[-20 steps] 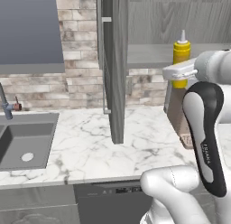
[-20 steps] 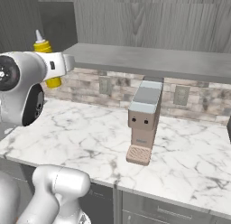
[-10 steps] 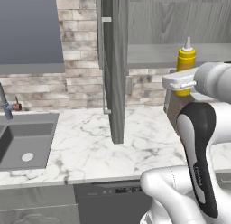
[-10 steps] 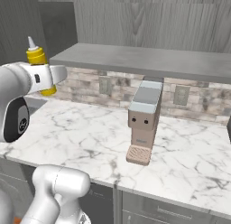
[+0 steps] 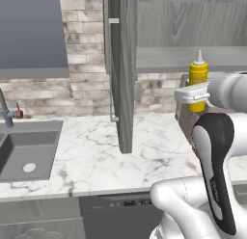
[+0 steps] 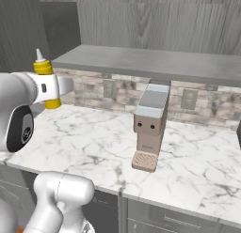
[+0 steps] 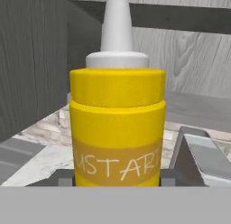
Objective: Take 2 condiments from the cabinet and move them on the counter near the stove.Make sure the condiments are lined up with each other, next to each other.
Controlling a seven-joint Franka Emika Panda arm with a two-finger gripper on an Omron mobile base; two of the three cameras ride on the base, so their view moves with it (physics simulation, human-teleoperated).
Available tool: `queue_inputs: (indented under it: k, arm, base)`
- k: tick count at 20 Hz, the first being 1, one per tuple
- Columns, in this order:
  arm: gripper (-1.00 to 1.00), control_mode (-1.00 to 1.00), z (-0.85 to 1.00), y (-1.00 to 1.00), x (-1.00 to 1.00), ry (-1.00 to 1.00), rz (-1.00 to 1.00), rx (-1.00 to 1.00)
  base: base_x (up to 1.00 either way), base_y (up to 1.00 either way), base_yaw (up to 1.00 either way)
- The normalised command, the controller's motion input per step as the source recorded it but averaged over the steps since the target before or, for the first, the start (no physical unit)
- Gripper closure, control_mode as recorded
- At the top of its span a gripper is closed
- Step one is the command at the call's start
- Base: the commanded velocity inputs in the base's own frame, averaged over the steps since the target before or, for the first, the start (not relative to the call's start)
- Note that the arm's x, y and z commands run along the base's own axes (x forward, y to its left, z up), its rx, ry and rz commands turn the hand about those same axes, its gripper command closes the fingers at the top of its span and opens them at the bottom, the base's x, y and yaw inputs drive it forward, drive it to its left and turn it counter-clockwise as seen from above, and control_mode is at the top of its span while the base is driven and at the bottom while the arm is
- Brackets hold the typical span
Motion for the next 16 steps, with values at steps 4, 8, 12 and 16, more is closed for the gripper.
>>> queue_inputs:
  k: [4, 8, 12, 16]
  arm:
    - [1.00, -1.00, -0.57, -0.04, 0.00, 0.08, 0.00, 0.00]
    - [1.00, -1.00, -0.67, -0.05, -0.08, 0.00, 0.00, 0.00]
    - [1.00, -1.00, -0.56, -0.07, -0.13, -0.02, 0.00, 0.00]
    - [1.00, -1.00, -0.26, -0.09, -0.19, -0.01, 0.00, 0.02]
  base:
    - [0.00, 0.00, 0.00]
    - [0.00, 0.00, 0.00]
    - [0.00, 0.00, 0.00]
    - [0.00, 0.00, 0.00]
